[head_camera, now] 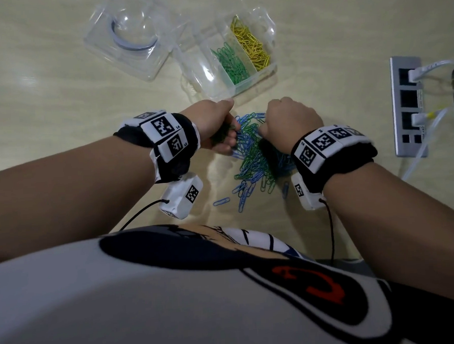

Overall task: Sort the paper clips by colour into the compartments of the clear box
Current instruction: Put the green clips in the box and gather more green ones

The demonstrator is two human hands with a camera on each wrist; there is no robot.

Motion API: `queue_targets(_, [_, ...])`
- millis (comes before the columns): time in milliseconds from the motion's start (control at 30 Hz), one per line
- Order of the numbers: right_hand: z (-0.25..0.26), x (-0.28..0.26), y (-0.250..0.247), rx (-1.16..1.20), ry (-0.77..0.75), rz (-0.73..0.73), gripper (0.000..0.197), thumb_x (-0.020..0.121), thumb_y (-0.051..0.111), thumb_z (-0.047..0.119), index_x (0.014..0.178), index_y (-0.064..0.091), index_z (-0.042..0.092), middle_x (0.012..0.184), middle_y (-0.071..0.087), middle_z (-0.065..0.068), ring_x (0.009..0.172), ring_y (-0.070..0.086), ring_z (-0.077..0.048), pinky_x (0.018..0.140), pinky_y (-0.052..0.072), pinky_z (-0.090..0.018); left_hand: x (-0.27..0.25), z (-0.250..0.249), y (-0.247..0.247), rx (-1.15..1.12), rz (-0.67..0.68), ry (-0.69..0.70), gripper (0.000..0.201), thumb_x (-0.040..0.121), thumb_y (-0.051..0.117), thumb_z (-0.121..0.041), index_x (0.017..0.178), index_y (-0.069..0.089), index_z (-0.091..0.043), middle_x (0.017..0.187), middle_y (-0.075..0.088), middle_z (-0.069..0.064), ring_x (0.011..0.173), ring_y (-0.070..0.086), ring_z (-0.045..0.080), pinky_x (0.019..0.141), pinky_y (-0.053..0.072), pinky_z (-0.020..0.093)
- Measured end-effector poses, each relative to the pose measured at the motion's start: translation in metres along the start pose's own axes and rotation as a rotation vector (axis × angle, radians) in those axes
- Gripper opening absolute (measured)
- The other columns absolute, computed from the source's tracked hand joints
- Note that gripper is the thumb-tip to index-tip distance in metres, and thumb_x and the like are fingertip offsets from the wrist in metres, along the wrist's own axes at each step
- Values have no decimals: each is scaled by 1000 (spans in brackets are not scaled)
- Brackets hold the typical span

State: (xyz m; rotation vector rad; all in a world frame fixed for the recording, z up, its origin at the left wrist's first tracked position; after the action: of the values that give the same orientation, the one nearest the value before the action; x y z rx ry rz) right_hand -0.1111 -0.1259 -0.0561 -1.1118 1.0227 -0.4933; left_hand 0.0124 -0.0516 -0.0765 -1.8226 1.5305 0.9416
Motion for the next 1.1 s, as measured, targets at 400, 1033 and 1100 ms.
queue_targets(400, [10, -15, 7, 226, -65, -33, 12, 87, 58, 35, 96, 57, 27, 103, 53, -5, 96, 56, -29, 84, 43, -38, -3, 1, 3, -36, 21, 5, 53, 103, 30, -40, 74, 56, -3, 63, 50, 11, 54, 50, 22, 82, 54, 46])
queue_targets(1033, [18, 6, 15, 203, 54, -91, 38, 88, 59, 44, 108, 60, 13, 112, 57, -9, 103, 57, -31, 84, 43, -38, -9, 2, -3, 84, 14, -4, 53, 103, 26, -40, 75, 55, -6, 64, 50, 8, 52, 53, 19, 61, 54, 29])
queue_targets(1100, [18, 10, 13, 197, 60, -61, 30, 87, 58, 39, 104, 63, 14, 109, 60, -8, 98, 58, -30, 79, 43, -36, -9, 3, -5, 84, 11, -7, 53, 103, 26, -41, 74, 54, -7, 65, 50, 7, 49, 53, 17, 59, 53, 28])
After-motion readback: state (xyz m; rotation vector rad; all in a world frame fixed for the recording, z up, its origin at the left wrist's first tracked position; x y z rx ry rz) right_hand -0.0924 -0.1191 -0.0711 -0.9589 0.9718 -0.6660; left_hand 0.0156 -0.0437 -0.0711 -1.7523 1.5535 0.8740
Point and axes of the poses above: each hand's wrist, its own x-axis towards the middle knuckle, its own y-axis out of the palm, z = x × y, the point moved 5 cm from there along x, towards the middle knuckle
